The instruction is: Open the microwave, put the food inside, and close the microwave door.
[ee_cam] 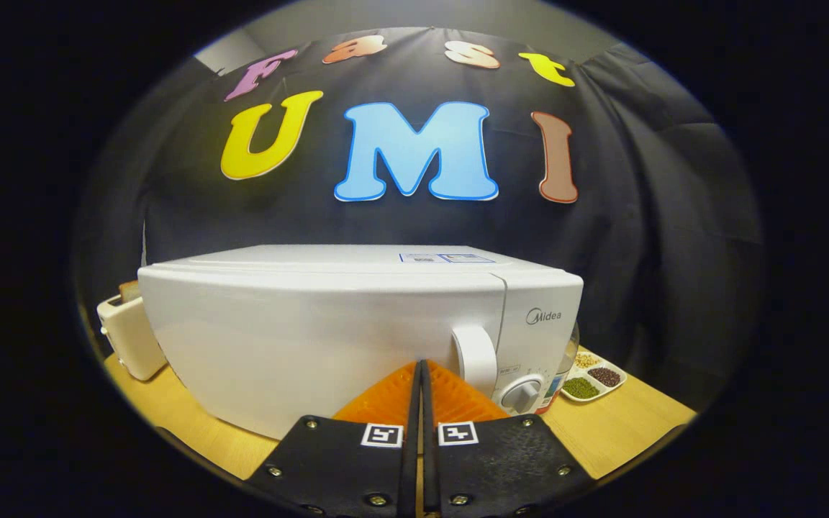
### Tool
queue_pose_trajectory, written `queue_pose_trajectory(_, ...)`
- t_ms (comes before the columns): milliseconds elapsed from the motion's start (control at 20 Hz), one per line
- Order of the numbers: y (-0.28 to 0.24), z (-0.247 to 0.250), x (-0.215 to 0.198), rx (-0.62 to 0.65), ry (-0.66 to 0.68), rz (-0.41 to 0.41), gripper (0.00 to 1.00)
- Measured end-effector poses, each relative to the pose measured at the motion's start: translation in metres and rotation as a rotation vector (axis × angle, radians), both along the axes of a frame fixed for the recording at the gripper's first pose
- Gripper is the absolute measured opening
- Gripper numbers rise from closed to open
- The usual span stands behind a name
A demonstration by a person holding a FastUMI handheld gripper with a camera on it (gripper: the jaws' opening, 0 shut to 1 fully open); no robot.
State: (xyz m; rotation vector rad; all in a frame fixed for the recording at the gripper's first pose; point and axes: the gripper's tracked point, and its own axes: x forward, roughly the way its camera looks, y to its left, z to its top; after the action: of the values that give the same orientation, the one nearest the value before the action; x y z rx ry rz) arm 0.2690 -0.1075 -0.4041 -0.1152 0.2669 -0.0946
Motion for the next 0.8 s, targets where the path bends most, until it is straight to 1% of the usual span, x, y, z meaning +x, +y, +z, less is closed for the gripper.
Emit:
queue_pose_trajectory(50,-0.001,0.000,-0.001,-0.024,0.007,-0.004,0.04)
queue_pose_trajectory(100,0.001,-0.005,-0.003,-0.007,0.044,0.007,0.03)
queue_pose_trajectory(150,0.006,-0.010,-0.009,0.039,0.078,0.019,0.03)
queue_pose_trajectory(200,0.004,-0.003,-0.014,0.060,0.073,0.004,0.03)
queue_pose_trajectory(300,0.005,0.019,-0.025,0.044,0.043,0.009,0.02)
queue_pose_trajectory(550,0.026,0.057,-0.083,0.038,0.007,0.039,0.02)
queue_pose_trajectory(800,0.074,0.098,-0.152,0.104,-0.001,0.145,0.03)
